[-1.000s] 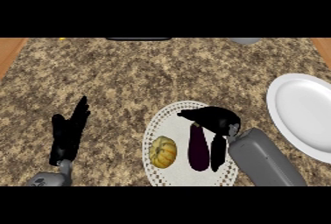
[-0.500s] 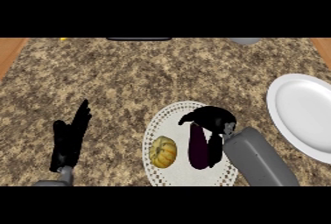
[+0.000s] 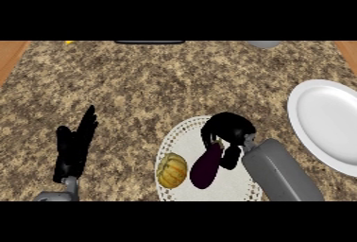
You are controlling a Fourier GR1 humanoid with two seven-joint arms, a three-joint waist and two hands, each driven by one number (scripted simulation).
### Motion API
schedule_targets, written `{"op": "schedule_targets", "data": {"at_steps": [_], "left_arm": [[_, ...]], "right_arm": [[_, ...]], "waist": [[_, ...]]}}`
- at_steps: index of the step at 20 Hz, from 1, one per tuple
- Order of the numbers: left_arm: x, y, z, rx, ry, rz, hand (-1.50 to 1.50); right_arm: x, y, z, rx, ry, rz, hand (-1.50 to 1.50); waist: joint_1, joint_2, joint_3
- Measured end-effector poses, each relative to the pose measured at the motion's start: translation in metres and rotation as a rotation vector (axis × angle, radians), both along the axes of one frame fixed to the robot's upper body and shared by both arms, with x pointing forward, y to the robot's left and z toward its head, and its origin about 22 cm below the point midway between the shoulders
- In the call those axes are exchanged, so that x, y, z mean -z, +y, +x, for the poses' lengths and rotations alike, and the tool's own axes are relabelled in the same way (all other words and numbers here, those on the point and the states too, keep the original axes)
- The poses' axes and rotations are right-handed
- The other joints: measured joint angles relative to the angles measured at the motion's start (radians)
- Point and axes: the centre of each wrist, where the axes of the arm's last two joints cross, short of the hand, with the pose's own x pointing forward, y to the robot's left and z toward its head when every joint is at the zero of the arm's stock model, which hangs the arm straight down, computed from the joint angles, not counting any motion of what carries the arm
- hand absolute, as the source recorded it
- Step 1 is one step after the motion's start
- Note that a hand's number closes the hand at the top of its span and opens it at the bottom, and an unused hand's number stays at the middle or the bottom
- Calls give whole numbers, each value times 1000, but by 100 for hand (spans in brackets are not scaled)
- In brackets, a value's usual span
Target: Pick the eggplant from the placemat and place it in the plate
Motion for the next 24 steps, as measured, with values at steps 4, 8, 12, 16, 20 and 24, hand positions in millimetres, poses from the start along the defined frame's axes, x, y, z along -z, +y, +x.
{"op": "schedule_targets", "data": {"at_steps": [4,8,12,16,20,24], "left_arm": [[0,-3,2,-7,-7,-3,0],[4,0,-3,-17,-4,-1,0],[3,8,-6,-35,1,3,0],[3,12,-4,-42,5,2,0],[7,14,-5,-41,5,4,0],[10,4,-8,-29,1,3,0]], "right_arm": [[-13,-2,5,61,-123,16,150],[-26,-36,8,216,-279,42,150],[-31,-80,-8,398,-421,75,150],[-56,-109,-26,498,-558,149,150],[-86,-124,-46,622,-734,226,150],[-112,-147,-59,746,-832,240,150]], "waist": [[-2,1,0],[-12,0,1],[-30,-4,1],[-33,-4,1],[-36,-5,0],[-23,-2,0]]}}
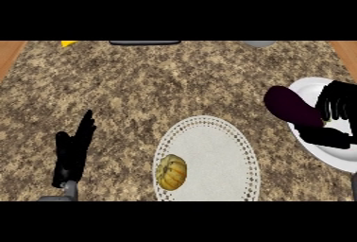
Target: Pick the eggplant from the placemat and place it in the plate
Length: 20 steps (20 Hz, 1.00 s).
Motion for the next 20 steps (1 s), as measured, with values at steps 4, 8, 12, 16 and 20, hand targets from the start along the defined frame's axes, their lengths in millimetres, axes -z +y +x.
{"op": "schedule_targets", "data": {"at_steps": [4,8,12,16,20], "left_arm": [[-2,0,1,16,-4,2,0],[-6,-2,10,19,-1,-3,0],[-7,-5,7,19,-2,-4,0],[-5,-6,12,26,-3,0,0],[-5,-6,14,29,-7,-7,0]], "right_arm": [[-7,-22,-4,103,-22,41,150],[-8,-47,6,170,-11,60,150],[-6,-74,15,212,17,61,150],[14,-94,30,241,55,47,150],[31,-121,45,254,130,25,150]], "waist": [[10,3,0],[16,4,0],[20,5,1],[23,6,0],[28,8,1]]}}
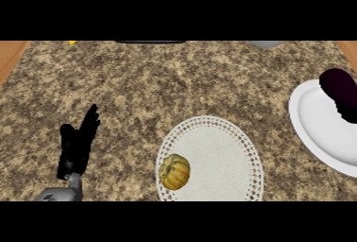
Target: Pick the eggplant from the placemat and place it in the plate
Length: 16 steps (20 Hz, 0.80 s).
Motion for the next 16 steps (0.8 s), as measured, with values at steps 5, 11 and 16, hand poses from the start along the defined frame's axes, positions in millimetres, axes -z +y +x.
{"op": "schedule_targets", "data": {"at_steps": [5,11,16], "left_arm": [[1,3,-7,7,-4,4,0],[0,0,0,7,-6,4,0],[-3,0,2,4,-5,3,0]], "right_arm": [[20,-21,9,-23,146,42,150],[43,-38,16,-68,362,86,-150],[44,-57,12,-178,348,148,-150]], "waist": [[4,0,0],[6,2,0],[1,0,1]]}}
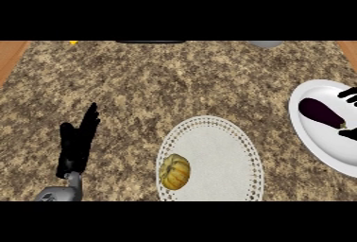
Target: Pick the eggplant from the placemat and place it in the plate
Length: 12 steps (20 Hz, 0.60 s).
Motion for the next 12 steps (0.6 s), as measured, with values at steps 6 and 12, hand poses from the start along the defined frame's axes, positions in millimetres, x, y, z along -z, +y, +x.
{"op": "schedule_targets", "data": {"at_steps": [6,12], "left_arm": [[2,-3,-4,-14,4,1,0],[1,4,-9,-13,6,-2,0]], "right_arm": [[-8,-12,1,-33,-234,323,-150],[-8,-45,-19,18,-352,606,-150]], "waist": [[-9,-4,1],[-9,-4,0]]}}
